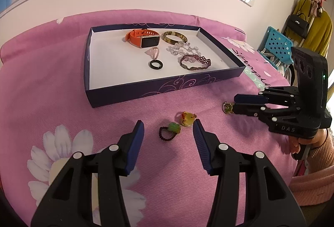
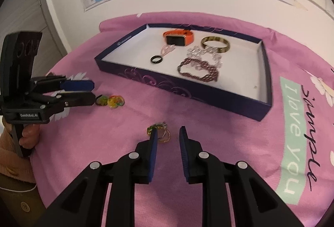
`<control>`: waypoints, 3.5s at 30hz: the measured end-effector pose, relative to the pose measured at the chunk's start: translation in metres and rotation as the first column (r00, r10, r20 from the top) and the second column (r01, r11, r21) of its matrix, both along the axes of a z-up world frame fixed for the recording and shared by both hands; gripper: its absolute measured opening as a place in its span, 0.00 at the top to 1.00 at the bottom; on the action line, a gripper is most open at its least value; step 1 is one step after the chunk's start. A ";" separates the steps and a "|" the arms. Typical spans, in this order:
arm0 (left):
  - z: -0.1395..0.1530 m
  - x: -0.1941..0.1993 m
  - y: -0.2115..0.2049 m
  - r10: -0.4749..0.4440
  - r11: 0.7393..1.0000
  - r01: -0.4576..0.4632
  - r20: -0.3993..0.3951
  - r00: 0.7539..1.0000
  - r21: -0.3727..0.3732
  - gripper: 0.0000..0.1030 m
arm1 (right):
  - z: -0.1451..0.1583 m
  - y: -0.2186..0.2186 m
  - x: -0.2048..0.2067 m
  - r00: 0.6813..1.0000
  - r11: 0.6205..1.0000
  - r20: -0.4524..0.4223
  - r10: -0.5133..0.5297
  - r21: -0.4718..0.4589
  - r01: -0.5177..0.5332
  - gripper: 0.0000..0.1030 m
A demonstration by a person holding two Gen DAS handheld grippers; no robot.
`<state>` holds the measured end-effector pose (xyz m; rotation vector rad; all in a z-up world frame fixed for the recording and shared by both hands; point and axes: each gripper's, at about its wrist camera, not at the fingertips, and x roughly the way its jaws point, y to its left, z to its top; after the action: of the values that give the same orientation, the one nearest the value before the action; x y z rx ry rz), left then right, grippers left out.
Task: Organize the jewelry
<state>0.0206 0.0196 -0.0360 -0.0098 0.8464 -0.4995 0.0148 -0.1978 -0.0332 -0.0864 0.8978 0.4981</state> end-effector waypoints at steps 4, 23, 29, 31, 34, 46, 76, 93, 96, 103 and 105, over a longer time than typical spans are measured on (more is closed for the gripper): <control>0.000 0.000 0.000 0.000 1.000 0.000 -0.001 1.000 -0.004 0.53 | 0.000 0.002 0.000 1.000 1.000 -0.007 0.018 0.007 -0.018 0.95; 0.000 -0.007 -0.009 -0.048 0.998 0.047 0.017 0.999 0.030 0.53 | 0.014 -0.019 -0.003 1.000 0.990 -0.024 -0.010 0.139 0.013 0.95; -0.004 -0.004 -0.012 -0.045 0.998 0.045 0.004 0.999 0.050 0.55 | 0.010 -0.016 -0.009 0.999 0.990 -0.030 0.014 0.139 -0.010 0.73; -0.006 -0.002 -0.013 -0.040 0.997 0.040 -0.002 0.999 0.064 0.55 | 0.009 -0.012 -0.010 0.999 0.990 -0.033 0.030 0.137 -0.025 0.73; -0.008 0.000 -0.015 -0.044 0.996 0.044 -0.005 0.999 0.074 0.57 | 0.005 -0.004 -0.012 0.998 0.993 -0.034 0.049 0.112 -0.045 0.73; -0.013 0.004 -0.022 -0.048 0.990 0.049 -0.010 0.999 0.131 0.78 | 0.002 0.016 -0.020 0.996 0.996 -0.019 0.089 0.033 -0.088 0.69; -0.010 -0.001 -0.019 -0.049 0.993 0.049 -0.002 0.999 0.104 0.70 | 0.007 0.019 -0.032 0.995 0.995 0.015 0.096 0.010 -0.096 0.93; -0.006 0.002 -0.021 -0.048 0.994 0.047 0.006 0.999 0.099 0.84 | 0.020 0.001 -0.010 0.998 0.993 0.048 0.038 0.114 -0.044 0.93; 0.002 0.000 -0.017 -0.045 0.996 0.043 0.020 0.999 0.073 0.84 | 0.023 -0.001 -0.005 0.998 0.991 0.056 0.030 0.128 -0.037 0.93; 0.023 0.000 -0.011 -0.048 0.998 0.046 0.067 0.997 0.036 0.84 | 0.031 -0.005 0.009 0.997 0.988 0.073 0.018 0.151 -0.029 0.93; 0.026 0.000 -0.010 -0.050 0.998 0.048 0.074 0.996 0.028 0.84 | 0.032 -0.006 0.011 0.997 0.987 0.076 0.016 0.155 -0.028 0.93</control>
<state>0.0210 0.0091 -0.0097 0.0537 0.7810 -0.5318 0.0263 -0.2037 -0.0008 0.0278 0.7826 0.5806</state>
